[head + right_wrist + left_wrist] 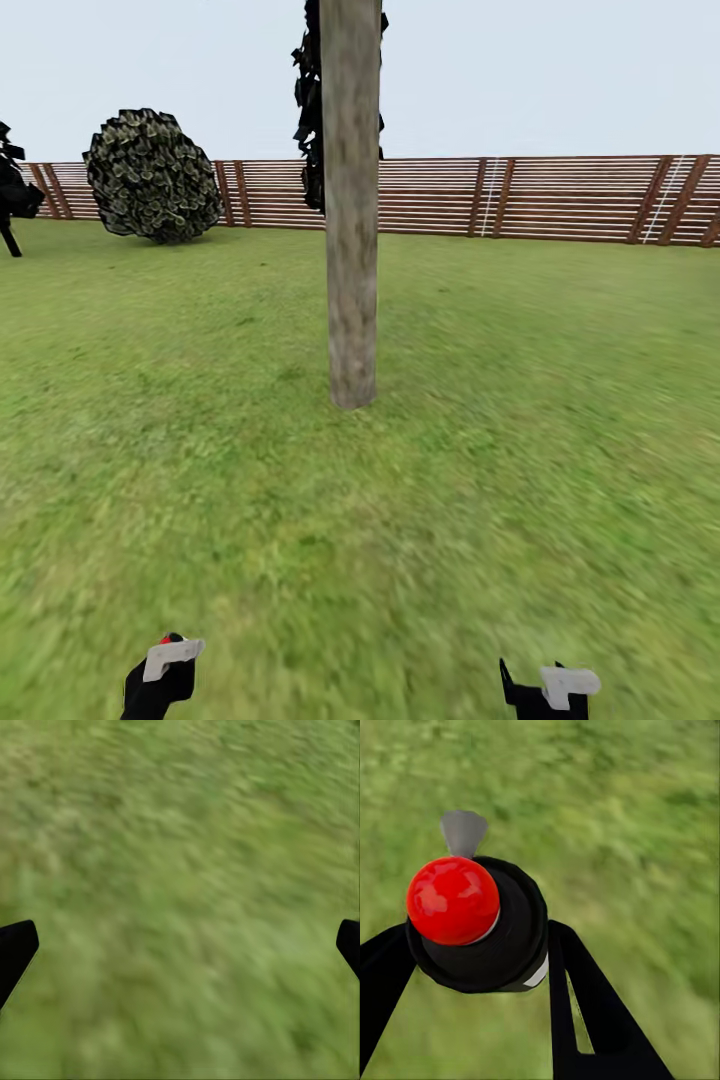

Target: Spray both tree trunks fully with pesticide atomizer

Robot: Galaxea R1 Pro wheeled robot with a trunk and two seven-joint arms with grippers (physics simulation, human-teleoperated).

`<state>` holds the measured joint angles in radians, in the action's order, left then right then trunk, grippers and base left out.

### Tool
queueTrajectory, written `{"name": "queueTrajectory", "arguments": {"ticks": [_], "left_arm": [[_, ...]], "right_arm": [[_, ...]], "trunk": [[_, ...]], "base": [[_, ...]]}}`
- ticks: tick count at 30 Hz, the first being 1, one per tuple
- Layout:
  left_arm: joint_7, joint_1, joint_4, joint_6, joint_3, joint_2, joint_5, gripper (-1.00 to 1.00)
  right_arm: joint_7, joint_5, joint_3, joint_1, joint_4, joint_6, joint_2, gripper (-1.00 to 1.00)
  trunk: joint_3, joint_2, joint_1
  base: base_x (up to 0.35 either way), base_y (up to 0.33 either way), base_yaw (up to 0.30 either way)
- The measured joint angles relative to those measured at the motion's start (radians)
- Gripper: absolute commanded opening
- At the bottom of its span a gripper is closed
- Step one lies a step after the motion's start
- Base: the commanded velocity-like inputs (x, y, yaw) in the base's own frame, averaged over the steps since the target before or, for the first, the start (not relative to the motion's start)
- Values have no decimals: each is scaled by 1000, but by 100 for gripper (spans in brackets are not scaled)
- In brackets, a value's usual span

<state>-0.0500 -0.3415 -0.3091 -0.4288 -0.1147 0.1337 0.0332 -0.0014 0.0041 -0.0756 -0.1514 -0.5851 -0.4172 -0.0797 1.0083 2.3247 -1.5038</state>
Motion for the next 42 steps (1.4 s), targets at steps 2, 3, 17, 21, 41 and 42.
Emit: {"name": "queueTrajectory", "arguments": {"ticks": [2, 3, 17, 21, 41, 42], "left_arm": [[0, 0, 0, 0, 0, 0, 0, -100], [0, 0, 0, 0, 0, 0, 0, -100], [0, 0, 0, -1, 0, 0, 0, -100], [0, 0, 0, 0, 0, 0, 0, -100], [-1, 0, 1, 1, -7, 4, -1, -100], [-1, 0, 1, 1, -7, 4, -1, -100]], "right_arm": [[0, 0, 0, 0, 0, 0, 0, 100], [0, 0, 0, 0, 0, 0, 0, 100], [0, 0, 0, 0, 0, 0, 0, 100], [0, 0, 1, 0, 0, 0, 0, 100], [-3, 0, 0, 0, 11, 0, 1, 100], [-3, 0, 0, 0, 19, 0, 1, 100]], "trunk": [[0, 0, 0], [0, 0, 0], [0, 0, 0], [-2, 0, 0], [-7, 0, 0], [-7, 0, 0]], "base": [[340, 0, 0], [340, 0, 0], [340, 0, 0], [340, 0, 0], [340, 0, 0], [340, 0, 0]]}}
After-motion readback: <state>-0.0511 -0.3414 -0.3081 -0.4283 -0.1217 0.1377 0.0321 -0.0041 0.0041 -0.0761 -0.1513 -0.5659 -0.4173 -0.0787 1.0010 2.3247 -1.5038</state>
